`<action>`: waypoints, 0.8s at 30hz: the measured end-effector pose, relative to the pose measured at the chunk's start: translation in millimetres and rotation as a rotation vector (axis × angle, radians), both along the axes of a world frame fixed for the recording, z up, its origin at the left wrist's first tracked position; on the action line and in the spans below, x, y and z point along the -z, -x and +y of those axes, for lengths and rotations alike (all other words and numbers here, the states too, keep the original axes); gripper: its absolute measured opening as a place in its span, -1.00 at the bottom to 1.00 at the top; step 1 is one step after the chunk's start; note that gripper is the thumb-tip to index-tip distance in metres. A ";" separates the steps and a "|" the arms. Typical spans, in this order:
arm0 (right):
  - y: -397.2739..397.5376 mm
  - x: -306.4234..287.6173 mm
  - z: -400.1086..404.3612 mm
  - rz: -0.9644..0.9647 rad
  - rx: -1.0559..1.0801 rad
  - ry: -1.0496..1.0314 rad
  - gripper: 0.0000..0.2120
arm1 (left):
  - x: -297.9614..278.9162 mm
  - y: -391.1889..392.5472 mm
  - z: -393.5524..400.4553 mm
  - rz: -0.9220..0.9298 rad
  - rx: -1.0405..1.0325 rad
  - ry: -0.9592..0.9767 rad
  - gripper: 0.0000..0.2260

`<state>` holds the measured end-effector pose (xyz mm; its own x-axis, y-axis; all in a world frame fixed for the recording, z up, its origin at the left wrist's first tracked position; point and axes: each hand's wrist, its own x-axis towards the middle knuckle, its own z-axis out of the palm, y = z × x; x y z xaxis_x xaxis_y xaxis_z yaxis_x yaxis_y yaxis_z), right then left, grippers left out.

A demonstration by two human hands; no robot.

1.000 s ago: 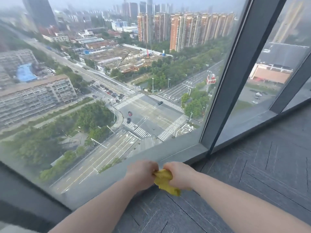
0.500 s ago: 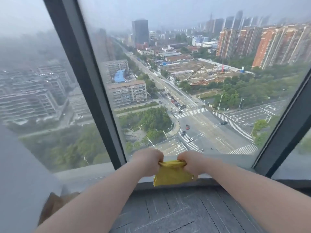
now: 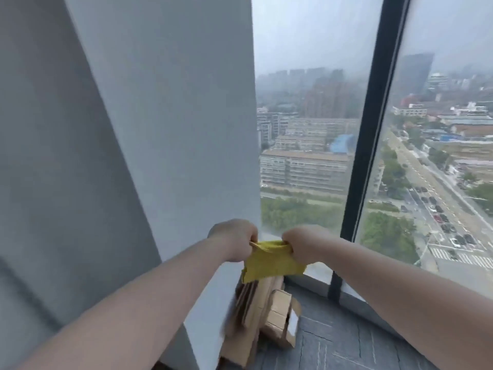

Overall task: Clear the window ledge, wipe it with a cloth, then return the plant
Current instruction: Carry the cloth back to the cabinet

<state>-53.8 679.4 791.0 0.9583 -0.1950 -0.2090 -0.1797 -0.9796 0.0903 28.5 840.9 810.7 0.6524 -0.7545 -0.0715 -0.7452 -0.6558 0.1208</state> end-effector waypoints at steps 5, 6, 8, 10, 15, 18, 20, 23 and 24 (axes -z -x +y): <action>-52.1 -17.4 193.4 -0.048 -0.290 -0.055 -0.68 | -21.5 -13.4 210.2 0.006 -0.287 0.016 -0.78; -58.7 -19.3 228.6 -0.053 -0.337 -0.082 -0.69 | -24.6 -11.5 249.2 0.008 -0.344 0.027 -0.78; -66.8 -23.0 296.1 -0.052 -0.433 -0.131 -0.73 | -27.5 -3.1 322.7 0.009 -0.443 0.043 -0.78; -73.6 -24.3 360.0 -0.026 -0.532 -0.151 -0.78 | -26.0 9.1 391.0 0.002 -0.539 0.063 -0.79; -82.7 -17.9 514.8 0.102 -0.843 -0.116 -0.76 | -3.7 55.9 544.8 0.011 -0.821 0.070 -0.83; -80.2 -9.5 594.7 0.180 -1.097 -0.058 -0.63 | 9.4 98.1 619.5 0.041 -1.002 0.073 -0.83; -73.3 -5.5 647.2 0.202 -1.234 -0.037 -0.51 | 14.6 132.5 662.2 0.058 -1.131 0.067 -0.82; -54.4 -5.6 724.4 0.258 -1.388 -0.102 -0.49 | 19.5 185.5 718.3 0.073 -1.324 0.052 -0.81; -45.4 -4.6 750.1 0.280 -1.446 -0.115 -0.50 | 21.7 205.9 734.3 0.074 -1.384 0.048 -0.81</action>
